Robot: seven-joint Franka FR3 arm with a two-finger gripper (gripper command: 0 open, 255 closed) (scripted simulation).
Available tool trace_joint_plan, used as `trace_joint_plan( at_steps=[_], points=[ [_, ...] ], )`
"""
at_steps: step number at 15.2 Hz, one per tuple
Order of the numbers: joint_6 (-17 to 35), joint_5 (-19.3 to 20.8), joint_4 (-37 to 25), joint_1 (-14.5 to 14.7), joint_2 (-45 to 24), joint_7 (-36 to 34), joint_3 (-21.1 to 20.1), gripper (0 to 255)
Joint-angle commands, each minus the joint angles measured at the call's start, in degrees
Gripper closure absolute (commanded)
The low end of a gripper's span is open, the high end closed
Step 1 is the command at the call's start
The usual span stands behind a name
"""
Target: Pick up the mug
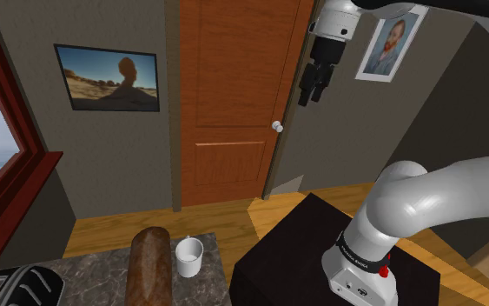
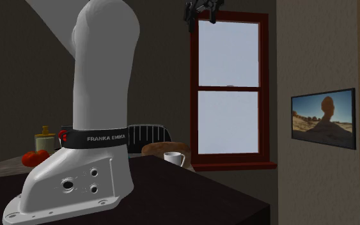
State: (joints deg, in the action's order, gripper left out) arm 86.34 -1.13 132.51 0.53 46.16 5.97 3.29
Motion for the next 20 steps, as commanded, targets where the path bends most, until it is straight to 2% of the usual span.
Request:
trace_joint_plan(
  at_steps=[1,11,20],
  points=[
    [0.0,0.0,0.0,0.0,0.0,0.0,0.0,0],
    [17.9,-5.6,16.4,2.5,-0.5,-7.4,-7.3,0],
    [37.5,-11.2,24.8,5.8,-10.4,-13.9,-14.9,0]
  ],
)
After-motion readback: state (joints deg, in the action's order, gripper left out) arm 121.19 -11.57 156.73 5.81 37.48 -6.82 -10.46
